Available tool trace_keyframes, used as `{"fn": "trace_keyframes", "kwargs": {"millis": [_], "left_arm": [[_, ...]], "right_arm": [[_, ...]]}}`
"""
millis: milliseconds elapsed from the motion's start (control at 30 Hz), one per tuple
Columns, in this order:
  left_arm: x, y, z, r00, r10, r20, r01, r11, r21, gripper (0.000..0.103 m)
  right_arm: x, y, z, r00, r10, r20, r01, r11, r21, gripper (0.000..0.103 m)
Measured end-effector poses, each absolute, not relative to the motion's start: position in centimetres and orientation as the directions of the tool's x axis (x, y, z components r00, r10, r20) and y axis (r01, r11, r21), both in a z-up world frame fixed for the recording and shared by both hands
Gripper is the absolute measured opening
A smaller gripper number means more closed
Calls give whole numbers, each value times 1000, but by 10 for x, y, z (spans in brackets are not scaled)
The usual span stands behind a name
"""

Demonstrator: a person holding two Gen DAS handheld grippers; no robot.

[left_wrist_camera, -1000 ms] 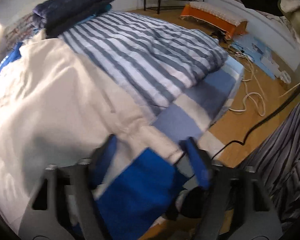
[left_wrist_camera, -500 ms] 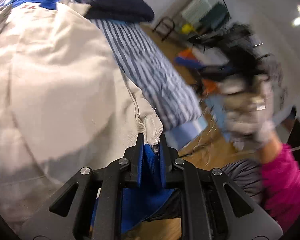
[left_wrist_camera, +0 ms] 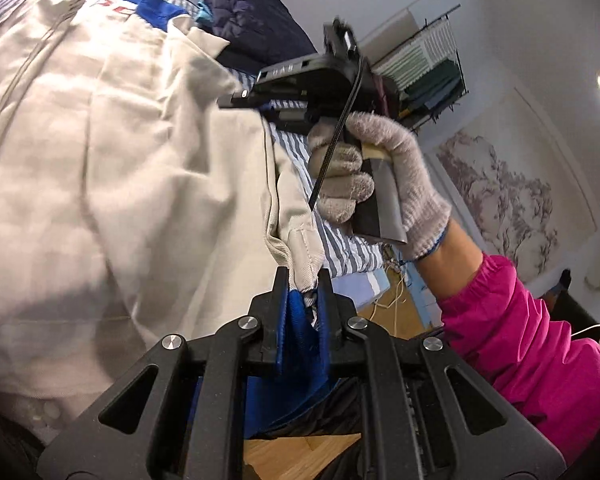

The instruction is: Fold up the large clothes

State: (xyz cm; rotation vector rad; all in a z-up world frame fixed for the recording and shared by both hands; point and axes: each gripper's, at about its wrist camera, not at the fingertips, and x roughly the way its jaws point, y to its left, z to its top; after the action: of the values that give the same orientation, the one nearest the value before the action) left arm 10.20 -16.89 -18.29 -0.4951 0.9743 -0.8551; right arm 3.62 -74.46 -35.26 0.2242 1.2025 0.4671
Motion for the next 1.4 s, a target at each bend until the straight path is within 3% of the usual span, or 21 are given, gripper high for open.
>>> {"fn": "trace_keyframes", "kwargs": {"millis": [233,367,467,600,733,933,1067,1133,1167,1200,1400], "left_arm": [[91,-113,-186,341,-808,-481,336,583,-740,10],[92,-83,-201,365,-806,-467,260,569,-780,10],[90,-60,-212,381,-799,-465,206,564,-800,10],[92,-42,-222,395,-796,-458,169,553,-816,10],[92,-37,-229,395,-799,-454,171,550,-818,10],[89,-30,-235,392,-803,-449,167,543,-823,10],[91,-32,-233,395,-798,-456,189,556,-809,10],[91,-31,-235,392,-796,-460,187,559,-808,10],[90,-30,-235,392,-796,-460,185,558,-809,10],[89,-28,-236,392,-798,-459,182,556,-811,10],[82,-25,-235,380,-807,-452,208,551,-808,9]], "right_arm": [[10,-647,-314,365,360,-859,-390,897,210,3],[5,-587,-322,373,305,-876,-470,876,105,3],[0,-552,-341,311,323,-894,-554,826,105,4],[-3,-549,-343,189,413,-891,-601,766,228,32],[8,-580,-311,251,484,-838,-568,775,278,32],[72,-594,-295,395,313,-864,-435,892,124,38],[115,-568,-312,457,96,-884,-411,904,-114,42],[132,-560,-324,464,31,-885,-404,896,-181,38],[138,-556,-330,466,1,-885,-404,890,-213,29],[143,-554,-336,450,-7,-893,-414,884,-216,6],[148,-559,-287,516,102,-851,-369,922,-114,0]]}}
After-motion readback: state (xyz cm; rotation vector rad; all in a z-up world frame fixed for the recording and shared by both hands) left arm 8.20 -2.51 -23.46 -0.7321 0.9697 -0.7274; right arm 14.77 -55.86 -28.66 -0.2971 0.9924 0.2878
